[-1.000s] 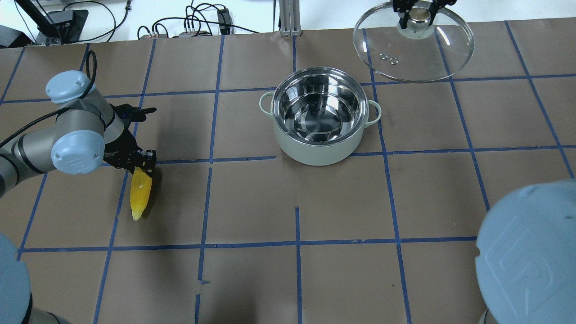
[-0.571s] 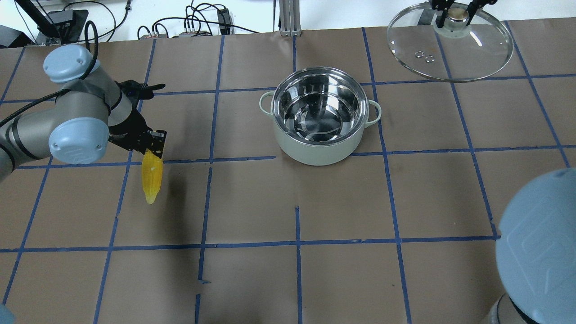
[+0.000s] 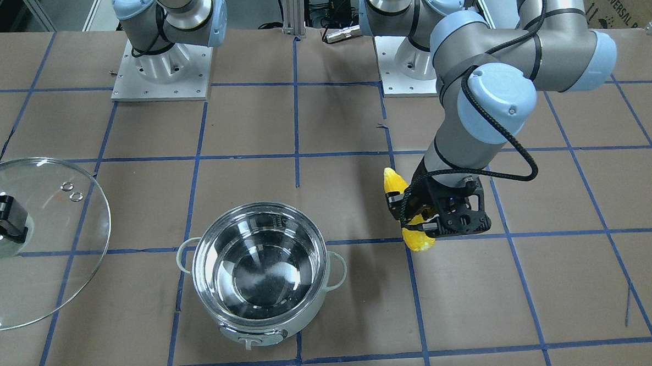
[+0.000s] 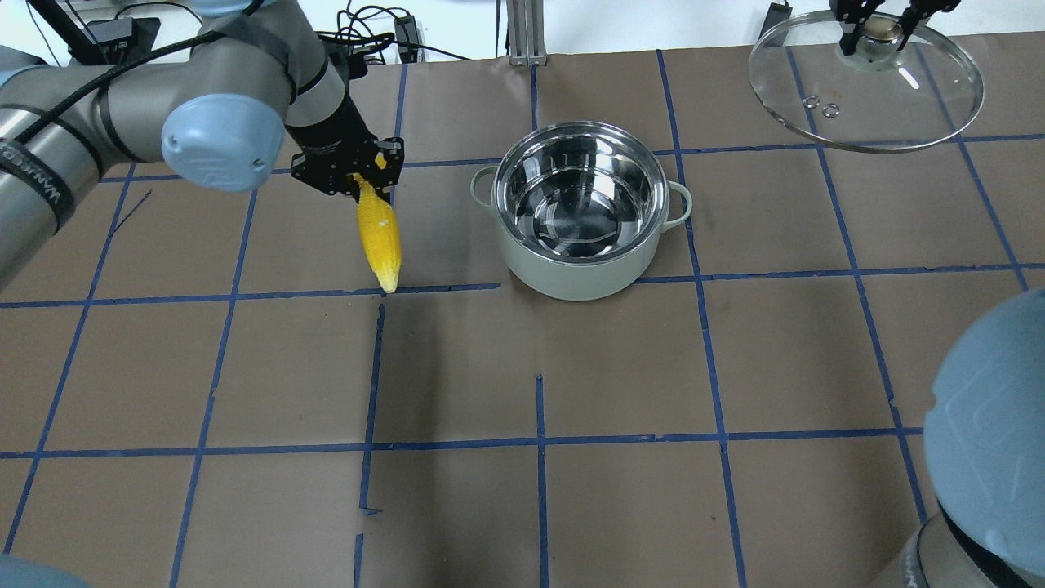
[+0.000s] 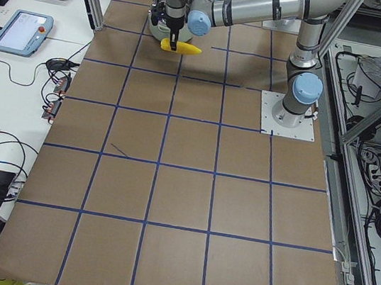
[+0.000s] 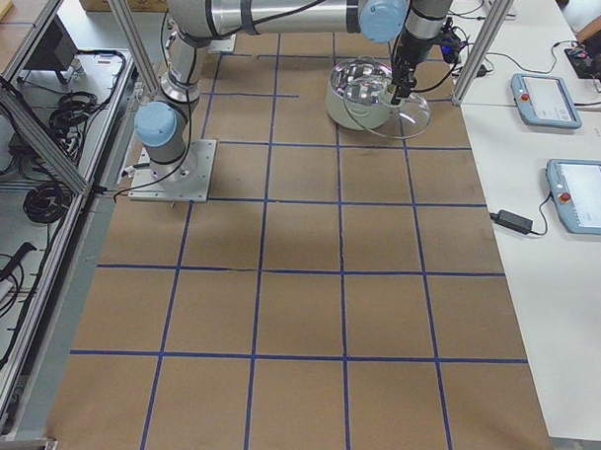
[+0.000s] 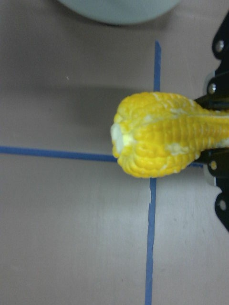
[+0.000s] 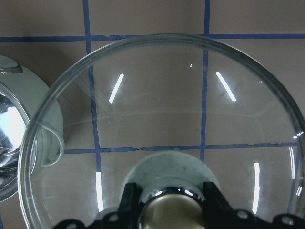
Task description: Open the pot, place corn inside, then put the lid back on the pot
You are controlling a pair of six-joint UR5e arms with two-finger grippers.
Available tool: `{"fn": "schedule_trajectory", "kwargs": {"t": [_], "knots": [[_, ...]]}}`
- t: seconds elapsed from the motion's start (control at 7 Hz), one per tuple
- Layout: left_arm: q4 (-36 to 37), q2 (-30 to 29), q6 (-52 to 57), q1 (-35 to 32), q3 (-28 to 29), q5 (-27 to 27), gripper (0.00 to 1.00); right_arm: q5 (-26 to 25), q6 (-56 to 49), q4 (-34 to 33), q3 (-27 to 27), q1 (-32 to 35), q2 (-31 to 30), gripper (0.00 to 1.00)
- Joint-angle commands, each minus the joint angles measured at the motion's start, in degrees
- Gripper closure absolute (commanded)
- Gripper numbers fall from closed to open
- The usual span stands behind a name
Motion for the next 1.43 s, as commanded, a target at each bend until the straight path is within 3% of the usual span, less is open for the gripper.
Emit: {"fn": "schedule_trajectory", "kwargs": {"t": [0.0,0.29,0.57,0.71,0.86,1.29], "knots": [[-1.9,-7.7,-6.6,-9.1,13.2,-0.5,0.97,-0.1,0.5,0.0,-0.7,0.4,-0.1,0.77],[-3.5,-16.5,-5.8,-14.5,23.0,0.7,0.95,-0.1,0.4,-1.0,-0.9,0.2,0.0,0.77],[-3.5,-19.8,-5.7,-16.1,25.2,1.0,0.89,0.5,0.2,-5.2,-0.4,0.2,0.2,0.77],[-3.4,-21.4,-5.6,-16.6,25.1,2.8,0.25,0.6,0.2,-6.6,-0.2,0.2,0.2,0.77],[-2.7,-22.2,-4.4,-16.5,25.6,3.3,0.00,0.8,0.1,-7.5,-0.1,0.4,0.3,0.77],[-3.6,-19.4,-1.9,-14.7,25.3,3.2,0.00,2.4,0.1,-9.7,-0.2,0.6,0.5,0.77]]}}
